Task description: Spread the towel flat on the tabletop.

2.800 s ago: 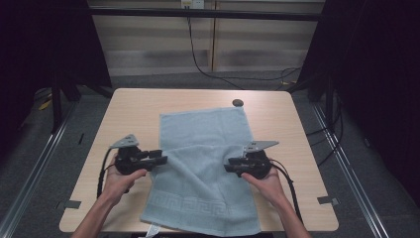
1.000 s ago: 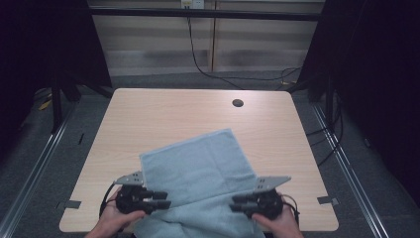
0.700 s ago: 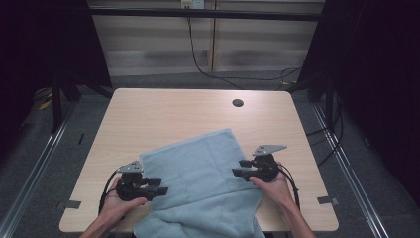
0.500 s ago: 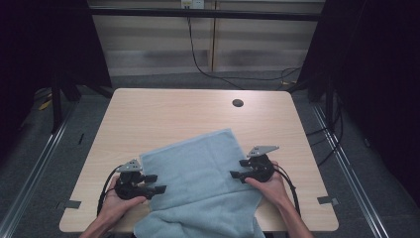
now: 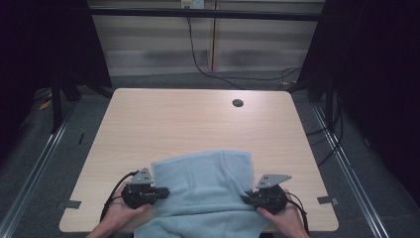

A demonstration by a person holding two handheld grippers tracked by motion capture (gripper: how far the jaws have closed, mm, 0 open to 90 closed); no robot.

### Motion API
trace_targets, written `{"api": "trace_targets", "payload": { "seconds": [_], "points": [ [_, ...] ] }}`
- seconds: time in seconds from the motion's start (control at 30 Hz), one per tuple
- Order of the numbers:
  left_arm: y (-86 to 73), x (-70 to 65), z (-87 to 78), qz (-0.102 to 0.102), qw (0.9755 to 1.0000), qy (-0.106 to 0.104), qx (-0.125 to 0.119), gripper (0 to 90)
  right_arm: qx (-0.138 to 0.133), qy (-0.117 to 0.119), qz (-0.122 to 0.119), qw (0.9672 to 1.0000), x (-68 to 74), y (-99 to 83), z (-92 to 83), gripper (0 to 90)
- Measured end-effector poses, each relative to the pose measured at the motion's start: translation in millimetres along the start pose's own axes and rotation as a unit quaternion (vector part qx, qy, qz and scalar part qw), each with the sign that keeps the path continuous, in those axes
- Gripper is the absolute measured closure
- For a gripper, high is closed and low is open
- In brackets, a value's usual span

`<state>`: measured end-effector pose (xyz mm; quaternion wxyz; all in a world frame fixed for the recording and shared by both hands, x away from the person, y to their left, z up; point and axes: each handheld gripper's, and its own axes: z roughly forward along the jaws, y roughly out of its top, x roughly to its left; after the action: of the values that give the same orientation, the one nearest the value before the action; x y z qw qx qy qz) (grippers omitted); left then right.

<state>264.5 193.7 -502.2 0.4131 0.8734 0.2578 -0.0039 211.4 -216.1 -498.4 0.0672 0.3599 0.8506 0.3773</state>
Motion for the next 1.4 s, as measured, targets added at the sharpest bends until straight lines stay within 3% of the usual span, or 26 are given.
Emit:
{"api": "trace_targets", "payload": {
  "seconds": [0.1,0.23,0.3,0.33,0.43,0.47,0.53,0.57,0.6,0.63,0.67,0.7,0.73,0.8,0.83,0.9,0.93,0.97,1.03,1.13,1.2,1.27,1.3,1.33,1.37,1.4],
  "points": [
    [1.7,4.1,1.0,-0.012,0.9999,-0.01,-0.006,86.5,-0.004,0.006,0.004,1.0,3.8,-2.6,-5.8,84.0],
    [17.2,22.2,-7.2,-0.046,0.9975,-0.01,-0.053,86.7,-0.038,-0.002,0.02,0.9991,-7.4,7.8,-11.7,84.0],
    [29.0,24.4,-9.6,-0.038,0.9972,0.002,-0.064,86.7,-0.062,-0.016,0.025,0.9976,-22.1,25.6,-13.2,83.9],
    [43.6,29.2,-10.2,-0.044,0.996,0.01,-0.077,86.7,-0.067,-0.02,0.025,0.9973,-28.2,33.7,-11.3,83.6],
    [56.6,40.3,-8.5,-0.041,0.9955,0.029,-0.081,86.6,-0.075,-0.034,0.024,0.9963,-41.3,51.3,-4.3,82.8],
    [62.3,54.1,-5.2,-0.062,0.9936,0.043,-0.084,86.6,-0.075,-0.043,0.025,0.9959,-44.5,54.5,-1.7,82.0],
    [63.3,69.4,2.8,-0.078,0.9908,0.081,-0.076,86.1,-0.072,-0.062,0.034,0.9949,-54.2,59.3,7.7,74.4],
    [63.3,69.4,2.8,-0.078,0.9908,0.081,-0.076,86.3,-0.072,-0.062,0.034,0.9949,-54.2,59.3,7.7,74.4],
    [57.5,85.9,14.3,-0.093,0.9893,0.088,-0.07,86.3,-0.039,-0.09,0.033,0.9946,-61.8,60.3,21.3,71.1],
    [57.5,85.9,14.3,-0.093,0.9893,0.088,-0.07,86.2,-0.037,-0.088,0.036,0.9948,-65.1,58.9,26.8,68.4],
    [53.7,94.7,19.3,-0.118,0.986,0.094,-0.071,86.1,-0.035,-0.085,0.041,0.9949,-66.8,57.7,30.5,64.5],
    [49.4,108.2,28.6,-0.149,0.9807,0.096,-0.083,85.8,-0.036,-0.087,0.04,0.9947,-67.2,57.8,32.8,61.9],
    [49.4,108.2,28.6,-0.149,0.9807,0.096,-0.083,85.7,-0.049,-0.107,0.036,0.9924,-63.2,59.8,31.4,60.1],
    [53.6,112.0,34.8,-0.138,0.9825,0.099,-0.077,85.7,-0.061,-0.098,0.031,0.9928,-59.5,61.8,29.2,59.7],
    [58.6,115.7,38.1,-0.131,0.9839,0.098,-0.071,85.7,-0.071,-0.065,0.013,0.9953,-48.4,70.3,26.6,57.4],
    [66.9,119.7,42.6,-0.133,0.9826,0.113,-0.064,85.6,-0.055,-0.044,0.017,0.9973,-46.3,74.5,30.0,56.6],
    [70.8,123.4,44.5,-0.129,0.9819,0.125,-0.06,85.5,-0.031,-0.02,0.031,0.9989,-50.0,74.9,36.0,58.0],
    [74.0,130.5,45.4,-0.13,0.9812,0.135,-0.047,84.2,-0.019,-0.027,0.032,0.9989,-52.7,72.7,40.7,60.5],
    [74.6,135.3,42.1,-0.137,0.9778,0.15,-0.053,79.5,-0.007,-0.035,0.046,0.9983,-61.4,67.7,49.7,60.4],
    [72.6,138.3,37.2,-0.153,0.9757,0.141,-0.069,66.5,-0.018,-0.044,0.054,0.9974,-72.3,68.9,56.3,62.6],
    [74.4,128.3,25.1,-0.144,0.9791,0.113,-0.089,62.4,-0.023,-0.059,0.049,0.9968,-78.7,73.7,61.7,62.2],
    [75.7,122.7,22.0,-0.133,0.9808,0.11,-0.092,60.3,-0.029,-0.068,0.053,0.9959,-86.4,79.1,67.0,62.2],
    [76.5,109.2,16.8,-0.11,0.9846,0.087,-0.104,60.3,-0.029,-0.079,0.049,0.9953,-89.2,82.1,69.9,61.7],
    [76.5,109.2,16.8,-0.11,0.9846,0.087,-0.104,59.5,-0.031,-0.087,0.046,0.9947,-92.0,84.7,72.7,60.7],
    [75.8,101.6,17.5,-0.088,0.9883,0.086,-0.09,59.3,-0.031,-0.094,0.05,0.9938,-95.7,88.7,76.0,60.5],
    [74.5,98.1,19.0,-0.08,0.9898,0.08,-0.086,59.3,-0.029,-0.099,0.048,0.9935,-98.3,91.3,77.8,60.1]
  ]
}}
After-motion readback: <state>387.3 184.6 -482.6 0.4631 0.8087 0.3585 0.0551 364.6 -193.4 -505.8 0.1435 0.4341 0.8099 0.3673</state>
